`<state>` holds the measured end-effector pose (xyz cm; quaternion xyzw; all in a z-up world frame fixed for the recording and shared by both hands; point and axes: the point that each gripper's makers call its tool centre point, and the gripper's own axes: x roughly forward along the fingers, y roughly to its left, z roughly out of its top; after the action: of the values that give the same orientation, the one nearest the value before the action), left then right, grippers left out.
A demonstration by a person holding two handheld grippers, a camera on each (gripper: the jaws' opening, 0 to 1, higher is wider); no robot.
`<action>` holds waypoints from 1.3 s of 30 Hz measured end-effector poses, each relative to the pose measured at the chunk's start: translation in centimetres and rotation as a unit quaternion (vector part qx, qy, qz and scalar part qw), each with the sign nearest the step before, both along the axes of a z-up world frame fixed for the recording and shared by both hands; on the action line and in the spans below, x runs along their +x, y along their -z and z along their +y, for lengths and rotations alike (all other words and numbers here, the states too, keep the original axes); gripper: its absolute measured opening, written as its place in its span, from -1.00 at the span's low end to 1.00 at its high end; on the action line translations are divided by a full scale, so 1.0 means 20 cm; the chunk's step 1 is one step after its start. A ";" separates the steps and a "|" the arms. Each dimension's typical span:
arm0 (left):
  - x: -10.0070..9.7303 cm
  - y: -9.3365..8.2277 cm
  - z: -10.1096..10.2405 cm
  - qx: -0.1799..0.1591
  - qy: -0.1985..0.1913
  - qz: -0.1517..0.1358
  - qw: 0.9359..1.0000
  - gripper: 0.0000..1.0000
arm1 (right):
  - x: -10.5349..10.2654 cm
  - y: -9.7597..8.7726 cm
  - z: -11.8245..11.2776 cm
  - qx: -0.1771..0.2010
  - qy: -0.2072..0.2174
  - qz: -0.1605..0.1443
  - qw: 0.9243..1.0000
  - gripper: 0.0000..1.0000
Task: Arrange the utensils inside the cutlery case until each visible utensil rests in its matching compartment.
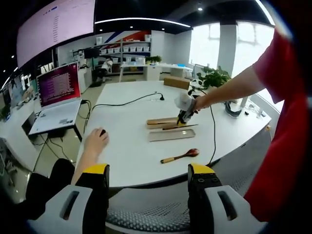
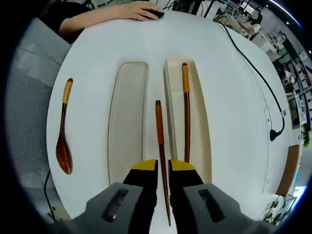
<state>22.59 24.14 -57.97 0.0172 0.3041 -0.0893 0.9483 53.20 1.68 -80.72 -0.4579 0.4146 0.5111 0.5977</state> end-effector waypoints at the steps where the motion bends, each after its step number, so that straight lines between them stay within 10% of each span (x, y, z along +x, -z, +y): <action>1: 0.00 0.00 0.00 0.000 0.000 0.000 1.000 0.33 | 0.00 0.01 0.00 -0.001 -0.003 -0.005 1.000 -0.90; 39: 0.02 -0.03 -0.05 -0.018 0.006 -0.014 1.000 0.38 | -0.02 0.00 0.02 -0.002 -0.029 0.021 0.999 -1.00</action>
<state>23.06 23.08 -57.40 0.0035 0.2891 -0.1006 0.9520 52.79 2.16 -80.67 -0.4600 0.4152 0.5368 0.5726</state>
